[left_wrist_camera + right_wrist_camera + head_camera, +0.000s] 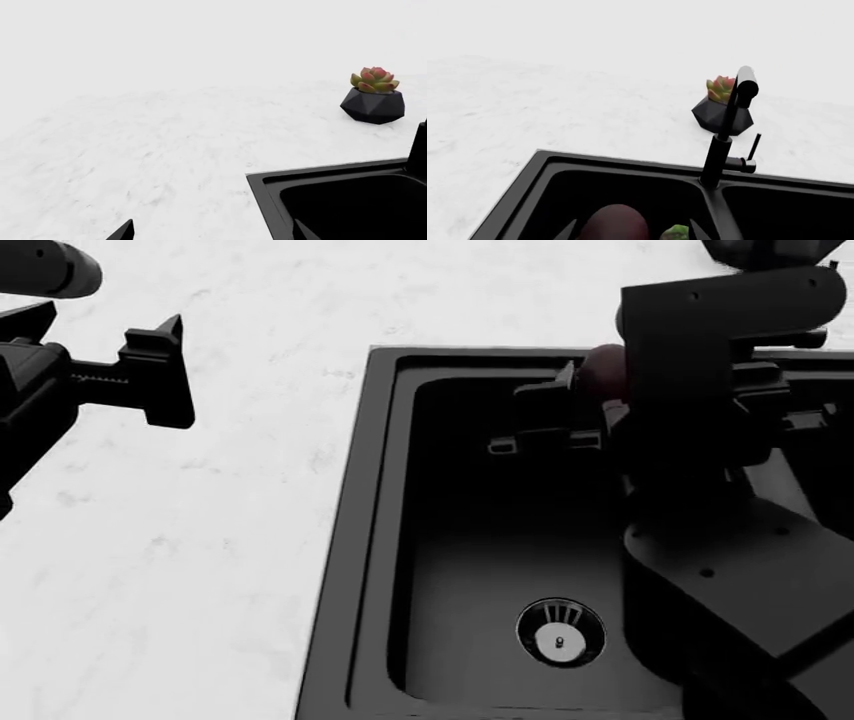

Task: Pick the beet from the sink and place it on the plate located on the counter

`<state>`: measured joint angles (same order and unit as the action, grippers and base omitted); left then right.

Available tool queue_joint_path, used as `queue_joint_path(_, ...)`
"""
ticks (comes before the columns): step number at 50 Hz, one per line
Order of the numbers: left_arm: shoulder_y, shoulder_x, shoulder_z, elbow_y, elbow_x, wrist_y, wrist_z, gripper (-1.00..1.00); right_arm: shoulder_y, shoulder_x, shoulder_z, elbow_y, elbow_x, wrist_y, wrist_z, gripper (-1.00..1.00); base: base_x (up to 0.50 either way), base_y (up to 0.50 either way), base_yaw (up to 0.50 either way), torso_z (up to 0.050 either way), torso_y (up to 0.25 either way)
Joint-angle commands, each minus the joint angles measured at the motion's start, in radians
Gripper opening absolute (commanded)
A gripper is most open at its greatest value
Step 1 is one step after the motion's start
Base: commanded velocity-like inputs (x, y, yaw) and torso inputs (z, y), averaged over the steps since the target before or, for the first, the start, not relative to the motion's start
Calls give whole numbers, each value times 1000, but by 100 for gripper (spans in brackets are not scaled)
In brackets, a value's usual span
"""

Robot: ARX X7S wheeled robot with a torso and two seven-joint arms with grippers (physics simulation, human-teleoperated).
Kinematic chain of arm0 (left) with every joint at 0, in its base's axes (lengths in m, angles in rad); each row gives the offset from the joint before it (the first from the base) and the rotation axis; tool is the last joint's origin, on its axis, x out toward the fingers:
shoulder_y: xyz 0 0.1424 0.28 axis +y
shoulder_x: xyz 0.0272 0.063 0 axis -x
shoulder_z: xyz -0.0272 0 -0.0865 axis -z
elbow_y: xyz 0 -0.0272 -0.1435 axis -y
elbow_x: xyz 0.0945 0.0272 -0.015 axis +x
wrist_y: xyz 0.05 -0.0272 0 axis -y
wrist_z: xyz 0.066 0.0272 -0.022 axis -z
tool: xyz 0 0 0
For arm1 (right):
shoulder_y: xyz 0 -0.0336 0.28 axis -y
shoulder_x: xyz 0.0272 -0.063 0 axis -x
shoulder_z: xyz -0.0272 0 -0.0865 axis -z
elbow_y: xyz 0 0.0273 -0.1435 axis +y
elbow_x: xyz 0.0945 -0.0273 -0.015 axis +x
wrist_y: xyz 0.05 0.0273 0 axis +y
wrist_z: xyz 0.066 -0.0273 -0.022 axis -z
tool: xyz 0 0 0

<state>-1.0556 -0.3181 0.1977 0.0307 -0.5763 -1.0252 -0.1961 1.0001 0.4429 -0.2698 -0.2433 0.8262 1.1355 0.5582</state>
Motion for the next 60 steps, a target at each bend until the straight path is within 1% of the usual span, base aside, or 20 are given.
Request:
queue_joint_path(1,4,0,0,13,-7,-7,-9,100,-6,5,5,-12,-6,3,-7,-100,0,0,0,0,0)
queue_joint_path(10,5,-2,-1,12,-10,-5,-12,100,-11,0,12,-8,4,2,-3,-100,0,-38,0,0,0)
queue_joint_path(60,6,-6,4,31,-32,-9,-27,100,-29,25,56,-61,67,33,30,-100,0,-500,0,0,0)
